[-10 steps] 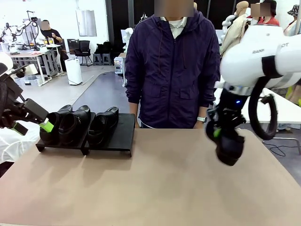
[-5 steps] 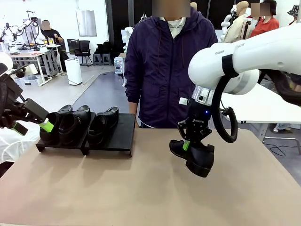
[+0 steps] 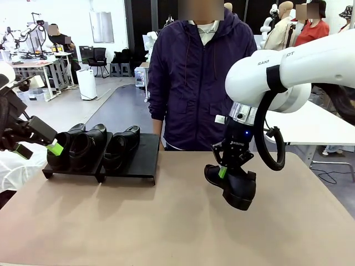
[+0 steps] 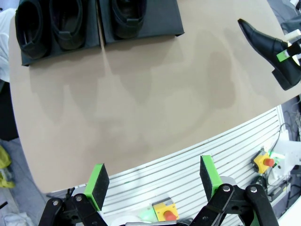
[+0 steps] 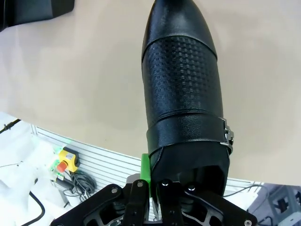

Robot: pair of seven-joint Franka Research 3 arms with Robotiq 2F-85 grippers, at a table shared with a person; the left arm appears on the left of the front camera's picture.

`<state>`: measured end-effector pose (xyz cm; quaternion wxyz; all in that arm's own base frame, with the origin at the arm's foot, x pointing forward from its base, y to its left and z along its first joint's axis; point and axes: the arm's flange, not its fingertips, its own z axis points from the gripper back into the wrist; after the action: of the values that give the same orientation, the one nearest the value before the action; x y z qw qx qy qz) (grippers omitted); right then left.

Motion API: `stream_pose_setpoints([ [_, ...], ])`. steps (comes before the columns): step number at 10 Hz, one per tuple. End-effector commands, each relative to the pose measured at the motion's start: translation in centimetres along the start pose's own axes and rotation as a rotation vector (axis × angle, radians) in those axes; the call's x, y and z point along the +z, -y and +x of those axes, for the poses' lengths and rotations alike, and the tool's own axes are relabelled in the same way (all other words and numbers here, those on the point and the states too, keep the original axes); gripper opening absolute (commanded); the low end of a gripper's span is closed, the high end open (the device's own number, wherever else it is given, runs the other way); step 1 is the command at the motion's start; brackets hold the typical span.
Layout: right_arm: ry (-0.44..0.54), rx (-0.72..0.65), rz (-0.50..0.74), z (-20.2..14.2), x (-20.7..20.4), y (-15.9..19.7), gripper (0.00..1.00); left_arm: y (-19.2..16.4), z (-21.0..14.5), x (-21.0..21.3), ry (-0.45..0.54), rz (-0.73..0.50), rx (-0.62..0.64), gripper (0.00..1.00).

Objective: Organize the shoes by placing them on the stand.
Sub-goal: Pick up one Shoe and place it in the middle of the table.

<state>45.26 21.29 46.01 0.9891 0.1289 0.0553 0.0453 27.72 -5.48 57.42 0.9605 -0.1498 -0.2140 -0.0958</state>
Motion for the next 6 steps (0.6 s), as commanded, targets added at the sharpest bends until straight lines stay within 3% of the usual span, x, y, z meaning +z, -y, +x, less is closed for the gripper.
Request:
stream_pose_setpoints([
  [1, 0.042, -0.038, -0.059, 0.1, -2.0, -2.8, 0.0, -0.2, 0.0, 0.2, -0.004, 0.002, -0.019, 1.0],
  [3, 0.12, -0.063, -0.132, 0.7, -5.3, -5.6, 0.0, -0.2, 0.0, 0.2, -0.004, 0.002, -0.019, 1.0],
  [5, 0.175, -0.095, -0.18, 1.8, -7.7, -6.6, 0.0, -0.2, 0.0, 0.2, -0.004, 0.002, -0.019, 1.0],
  [6, 0.249, -0.142, -0.237, 2.2, -8.7, -6.9, 0.0, -0.2, 0.0, 0.2, -0.004, 0.002, -0.019, 1.0],
])
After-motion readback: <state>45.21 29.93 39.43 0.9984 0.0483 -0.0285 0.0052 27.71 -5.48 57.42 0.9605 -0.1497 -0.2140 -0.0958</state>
